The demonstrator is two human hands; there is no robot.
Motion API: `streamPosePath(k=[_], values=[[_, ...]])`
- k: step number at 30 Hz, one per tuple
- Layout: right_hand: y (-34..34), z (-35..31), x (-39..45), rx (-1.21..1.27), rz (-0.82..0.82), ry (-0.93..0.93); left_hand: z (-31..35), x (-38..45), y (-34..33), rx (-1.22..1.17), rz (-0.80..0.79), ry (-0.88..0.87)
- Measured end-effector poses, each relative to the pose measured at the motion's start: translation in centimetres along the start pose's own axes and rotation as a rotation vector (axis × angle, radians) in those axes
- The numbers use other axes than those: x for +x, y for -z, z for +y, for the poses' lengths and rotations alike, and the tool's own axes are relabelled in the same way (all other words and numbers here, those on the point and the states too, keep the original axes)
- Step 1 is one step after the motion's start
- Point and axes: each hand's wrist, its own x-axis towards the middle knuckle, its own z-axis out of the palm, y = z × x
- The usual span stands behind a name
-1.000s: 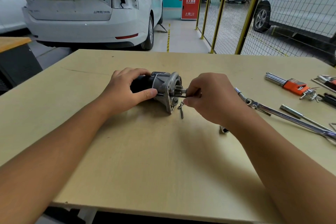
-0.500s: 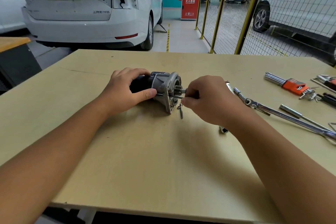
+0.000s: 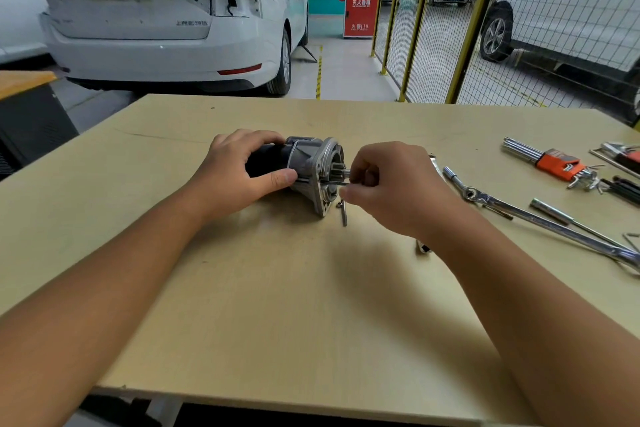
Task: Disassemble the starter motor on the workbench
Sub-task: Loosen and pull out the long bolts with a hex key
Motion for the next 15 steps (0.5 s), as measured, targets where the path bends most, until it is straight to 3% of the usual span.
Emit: streamPosePath(k=[15], values=[[-0.02,0.08,0.20,-0.124,-0.039,0.005,0.19,-0.11,-0.01,-0.002,0.011,0.001]])
